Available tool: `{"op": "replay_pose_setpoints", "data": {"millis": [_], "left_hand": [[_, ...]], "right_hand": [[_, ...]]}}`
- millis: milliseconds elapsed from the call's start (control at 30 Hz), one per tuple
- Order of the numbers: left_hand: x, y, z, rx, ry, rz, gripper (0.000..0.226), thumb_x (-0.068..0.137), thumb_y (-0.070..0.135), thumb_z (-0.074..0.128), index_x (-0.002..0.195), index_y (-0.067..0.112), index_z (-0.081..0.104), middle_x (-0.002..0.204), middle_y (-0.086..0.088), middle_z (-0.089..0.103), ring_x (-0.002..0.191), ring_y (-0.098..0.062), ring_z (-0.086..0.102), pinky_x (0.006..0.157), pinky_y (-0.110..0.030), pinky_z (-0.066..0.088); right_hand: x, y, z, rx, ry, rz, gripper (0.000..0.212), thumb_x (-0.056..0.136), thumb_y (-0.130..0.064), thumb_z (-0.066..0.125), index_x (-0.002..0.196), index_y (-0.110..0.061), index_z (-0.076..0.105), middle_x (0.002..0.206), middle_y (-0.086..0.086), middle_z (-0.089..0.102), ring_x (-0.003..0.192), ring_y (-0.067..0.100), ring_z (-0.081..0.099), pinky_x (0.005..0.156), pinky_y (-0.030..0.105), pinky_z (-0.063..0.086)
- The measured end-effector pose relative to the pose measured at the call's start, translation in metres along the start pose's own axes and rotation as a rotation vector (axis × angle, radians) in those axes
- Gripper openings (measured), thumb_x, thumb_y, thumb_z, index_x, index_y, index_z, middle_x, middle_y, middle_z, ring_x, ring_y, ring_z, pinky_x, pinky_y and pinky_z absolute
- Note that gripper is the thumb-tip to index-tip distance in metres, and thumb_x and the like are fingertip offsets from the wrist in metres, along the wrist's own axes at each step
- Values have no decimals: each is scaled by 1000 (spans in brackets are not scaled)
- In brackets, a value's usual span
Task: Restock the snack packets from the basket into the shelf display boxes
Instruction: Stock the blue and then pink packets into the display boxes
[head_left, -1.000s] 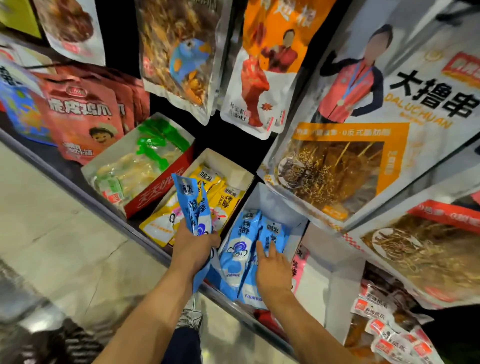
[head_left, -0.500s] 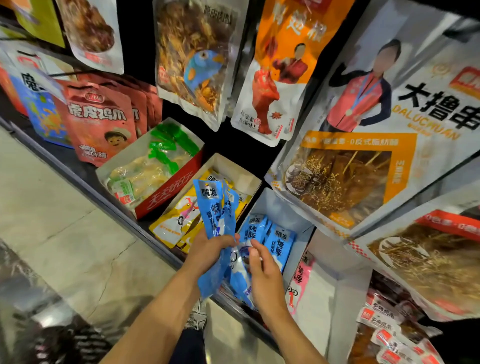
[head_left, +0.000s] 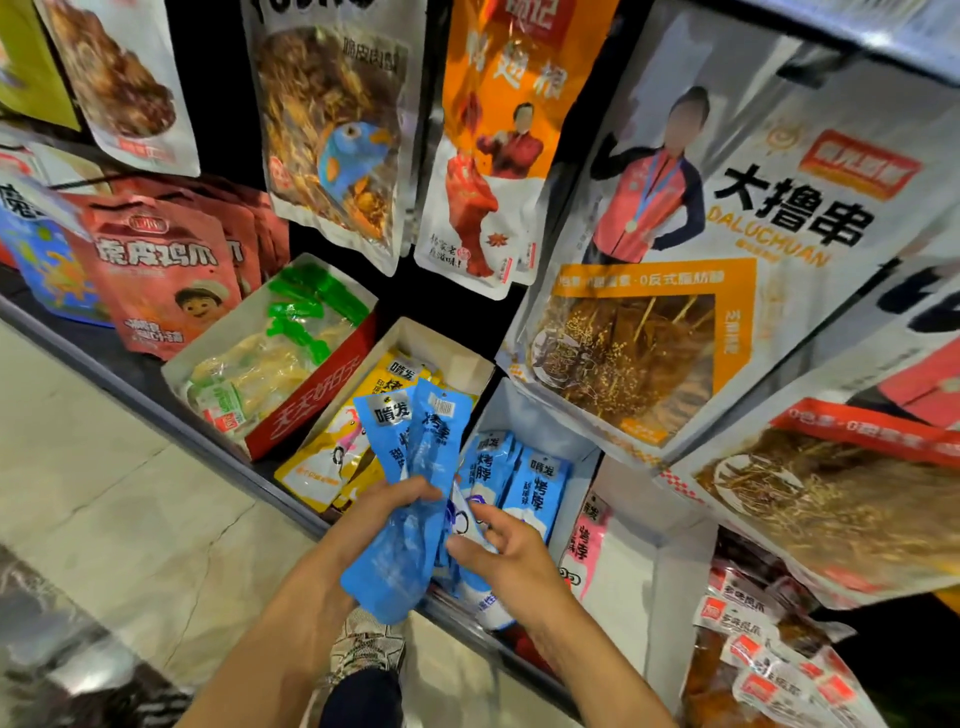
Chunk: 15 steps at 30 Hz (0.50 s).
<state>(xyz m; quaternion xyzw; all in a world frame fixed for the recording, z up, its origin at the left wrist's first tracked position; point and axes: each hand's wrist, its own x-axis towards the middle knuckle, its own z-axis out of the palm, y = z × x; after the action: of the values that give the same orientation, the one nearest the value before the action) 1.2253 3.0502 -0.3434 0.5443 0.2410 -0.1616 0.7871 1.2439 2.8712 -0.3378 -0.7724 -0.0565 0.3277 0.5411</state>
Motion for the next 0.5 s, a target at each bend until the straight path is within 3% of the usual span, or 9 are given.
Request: {"op": "replay_pose_setpoints", "data": {"millis": [67, 133, 200, 267, 367, 433, 500], "left_hand": [[0, 0, -2, 66, -12, -18, 16, 87, 1, 66, 74, 5, 57, 68, -12, 61, 36, -4, 61, 39, -15, 46], [-3, 3, 0, 65, -19, -53, 7, 87, -5, 61, 85, 1, 65, 70, -16, 71, 50, -20, 70, 45, -22, 52], [-11, -1, -5, 39, -55, -66, 25, 79, -3, 65, 103, -5, 68, 82, -22, 76, 67, -31, 75, 57, -36, 61], [-5, -6, -9, -38, -25, -66, 32, 85, -8, 59, 117, -7, 63, 98, -26, 76, 85, -35, 76, 70, -47, 64], [1, -7, -11, -266, 84, 1, 32, 95, -8, 47, 126, -4, 57, 110, -23, 73, 95, -35, 73, 60, -38, 64], [-1, -4, -9, -309, 126, 74, 26, 97, -3, 46, 117, 4, 61, 94, -14, 77, 86, -28, 71, 54, -34, 59], [-1, 0, -5, -351, 148, 117, 22, 99, 4, 44, 104, 18, 60, 75, -3, 75, 70, -20, 67, 51, -31, 54]], "right_hand": [[1, 6, -6, -1, 41, 24, 23, 92, -11, 65, 87, -33, 63, 75, -30, 64, 79, -14, 59, 67, 4, 45], [1, 15, -10, -9, 118, 58, 9, 93, -23, 66, 85, -23, 70, 67, -20, 68, 63, -6, 59, 61, 13, 44], [1, 19, -12, 1, 194, 104, 21, 90, -38, 67, 99, -20, 73, 89, -8, 76, 73, 9, 63, 64, 22, 45], [0, 29, -15, 21, 256, 133, 19, 93, -34, 63, 103, -21, 72, 99, 2, 76, 81, 16, 69, 69, 28, 53], [2, 44, -19, 71, 390, 153, 23, 95, -32, 61, 112, -20, 69, 104, 0, 75, 94, 20, 72, 87, 39, 58], [11, 52, -17, 70, 471, 164, 28, 93, -34, 62, 114, -17, 67, 107, 1, 74, 93, 20, 72, 87, 46, 58], [26, 54, -12, 33, 520, 149, 24, 94, -32, 59, 108, -13, 64, 106, 2, 73, 86, 18, 71, 75, 38, 60]]}}
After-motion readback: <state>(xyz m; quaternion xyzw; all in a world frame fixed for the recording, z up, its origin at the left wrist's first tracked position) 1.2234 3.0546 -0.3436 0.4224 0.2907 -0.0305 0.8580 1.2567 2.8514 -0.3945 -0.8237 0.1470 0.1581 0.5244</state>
